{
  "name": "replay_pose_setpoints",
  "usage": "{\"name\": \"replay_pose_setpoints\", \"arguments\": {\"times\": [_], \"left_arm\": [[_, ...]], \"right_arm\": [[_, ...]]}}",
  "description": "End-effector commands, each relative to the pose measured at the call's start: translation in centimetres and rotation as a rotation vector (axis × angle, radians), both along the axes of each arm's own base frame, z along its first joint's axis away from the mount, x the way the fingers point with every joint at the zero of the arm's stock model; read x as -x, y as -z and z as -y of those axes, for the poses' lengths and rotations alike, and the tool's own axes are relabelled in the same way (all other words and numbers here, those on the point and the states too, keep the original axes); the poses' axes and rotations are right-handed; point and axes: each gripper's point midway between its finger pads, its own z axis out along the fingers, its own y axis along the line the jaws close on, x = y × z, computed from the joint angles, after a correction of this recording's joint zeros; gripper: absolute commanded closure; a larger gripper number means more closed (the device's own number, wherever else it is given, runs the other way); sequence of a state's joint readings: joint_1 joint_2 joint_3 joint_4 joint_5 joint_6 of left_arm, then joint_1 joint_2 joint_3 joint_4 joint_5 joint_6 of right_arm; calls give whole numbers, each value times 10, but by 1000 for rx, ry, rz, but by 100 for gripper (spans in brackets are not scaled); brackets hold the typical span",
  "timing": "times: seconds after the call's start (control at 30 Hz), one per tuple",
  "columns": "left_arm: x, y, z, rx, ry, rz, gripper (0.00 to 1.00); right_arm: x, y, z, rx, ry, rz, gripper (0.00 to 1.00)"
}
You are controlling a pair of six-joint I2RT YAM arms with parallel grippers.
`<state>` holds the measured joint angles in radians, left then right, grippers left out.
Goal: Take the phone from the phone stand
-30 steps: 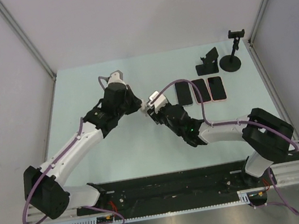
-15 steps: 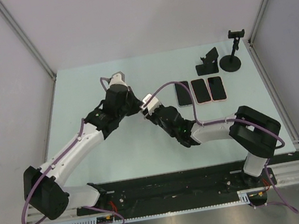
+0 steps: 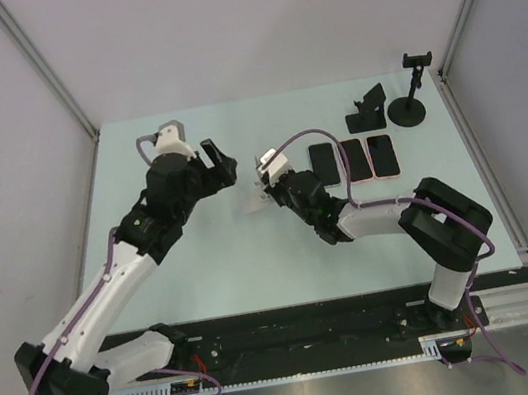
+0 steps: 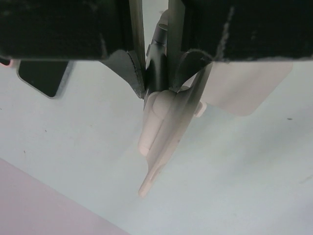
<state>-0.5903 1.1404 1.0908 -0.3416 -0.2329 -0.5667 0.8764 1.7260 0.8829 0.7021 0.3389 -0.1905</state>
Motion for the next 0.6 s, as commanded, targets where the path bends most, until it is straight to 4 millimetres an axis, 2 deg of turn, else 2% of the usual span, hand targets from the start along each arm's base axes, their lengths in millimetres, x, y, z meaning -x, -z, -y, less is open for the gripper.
{"name": "replay_pose_setpoints", "arguments": {"times": [0.0, 0.03, 0.1, 0.13, 0.2, 0.23, 0.27, 0.3, 0.33, 0.37, 0.4, 0.43, 0.47, 0.5, 0.57], "left_arm": [[6, -41, -53, -86, -123, 179, 11], [9, -38, -64, -119, -148, 190, 8], [16, -45, -92, -206, -223, 242, 3], [18, -36, -100, -246, -242, 238, 2], [27, -38, -116, -299, -273, 279, 1], [29, -22, -119, -327, -270, 267, 1], [29, -22, -121, -334, -272, 290, 1], [33, -23, -123, -327, -272, 311, 1], [34, -12, -124, -343, -264, 304, 1], [34, -12, -124, -351, -261, 316, 1], [35, -12, -126, -353, -266, 323, 1], [34, -10, -125, -356, -263, 324, 1], [33, -11, -124, -355, -261, 332, 1], [32, -10, -121, -354, -247, 333, 1], [31, -9, -120, -362, -238, 331, 1]], "right_arm": [[-40, -29, 13, -45, 27, 47, 100], [-55, -30, 29, -47, 66, 46, 100], [-74, -34, 39, -64, 88, 52, 100], [-91, -34, 59, -74, 135, 53, 100], [-111, -38, 74, -104, 162, 65, 100], [-124, -35, 79, -119, 177, 62, 100], [-140, -38, 96, -137, 192, 79, 100], [-149, -34, 102, -140, 195, 84, 100], [-160, -27, 102, -138, 180, 90, 100], [-174, -28, 119, -151, 206, 120, 100], [-182, -28, 125, -160, 217, 132, 100], [-194, -38, 129, -172, 222, 157, 100], [-204, -18, 133, -158, 239, 111, 100], [-215, -15, 146, -151, 264, 102, 100], [-232, -6, 153, -141, 287, 87, 100]]}}
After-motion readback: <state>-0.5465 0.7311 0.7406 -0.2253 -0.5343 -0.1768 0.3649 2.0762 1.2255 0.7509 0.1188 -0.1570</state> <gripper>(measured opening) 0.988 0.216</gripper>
